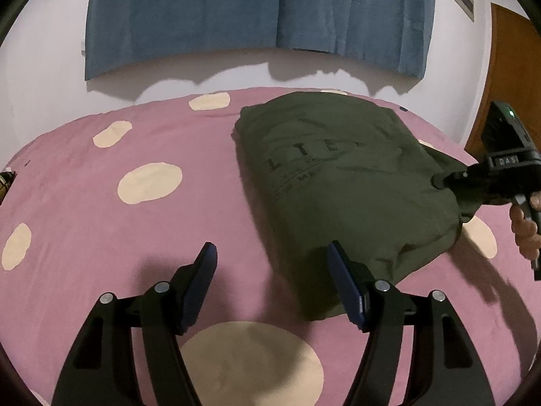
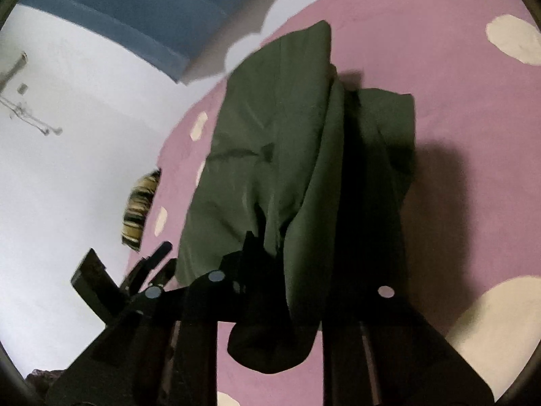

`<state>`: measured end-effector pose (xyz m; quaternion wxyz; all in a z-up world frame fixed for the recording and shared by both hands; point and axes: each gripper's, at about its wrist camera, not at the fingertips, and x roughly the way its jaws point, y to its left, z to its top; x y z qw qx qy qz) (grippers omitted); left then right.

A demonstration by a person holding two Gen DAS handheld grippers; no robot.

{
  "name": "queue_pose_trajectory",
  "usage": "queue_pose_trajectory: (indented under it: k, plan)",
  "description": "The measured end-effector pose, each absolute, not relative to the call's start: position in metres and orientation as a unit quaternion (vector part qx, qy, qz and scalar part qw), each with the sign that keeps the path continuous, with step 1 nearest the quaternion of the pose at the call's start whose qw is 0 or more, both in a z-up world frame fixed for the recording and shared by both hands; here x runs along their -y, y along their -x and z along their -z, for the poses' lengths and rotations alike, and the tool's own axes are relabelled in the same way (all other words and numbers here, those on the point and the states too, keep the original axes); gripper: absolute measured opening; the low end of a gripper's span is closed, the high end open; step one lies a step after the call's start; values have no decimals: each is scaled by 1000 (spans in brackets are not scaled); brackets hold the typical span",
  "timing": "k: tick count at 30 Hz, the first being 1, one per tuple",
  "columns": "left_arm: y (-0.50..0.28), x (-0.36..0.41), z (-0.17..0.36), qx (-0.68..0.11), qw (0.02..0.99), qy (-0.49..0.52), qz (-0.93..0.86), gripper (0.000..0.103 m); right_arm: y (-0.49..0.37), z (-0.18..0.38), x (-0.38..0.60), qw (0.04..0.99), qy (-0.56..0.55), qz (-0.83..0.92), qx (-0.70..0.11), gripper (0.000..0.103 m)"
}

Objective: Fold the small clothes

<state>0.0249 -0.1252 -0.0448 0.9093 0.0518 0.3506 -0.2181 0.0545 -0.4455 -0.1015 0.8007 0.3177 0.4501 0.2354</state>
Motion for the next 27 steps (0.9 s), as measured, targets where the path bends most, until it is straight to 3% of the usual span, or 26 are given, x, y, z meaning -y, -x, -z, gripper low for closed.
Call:
queue_pose_trajectory:
  k: [8, 21, 24, 27]
  plan:
    - [-34, 130, 58, -382, 897, -40, 220, 70, -61, 164, 472, 779, -396, -209, -440, 13]
    - [-42, 123, 66, -400, 890, -9, 216, 70, -45, 173, 489, 774, -421, -212, -423, 13]
    - [-39, 117, 59, -399, 890, 7, 220, 70, -41, 171, 486, 775, -425, -211, -417, 18]
    - [-33, 111, 43, -377, 897, 18, 230, 70, -34, 165, 488, 773, -430, -210, -416, 33]
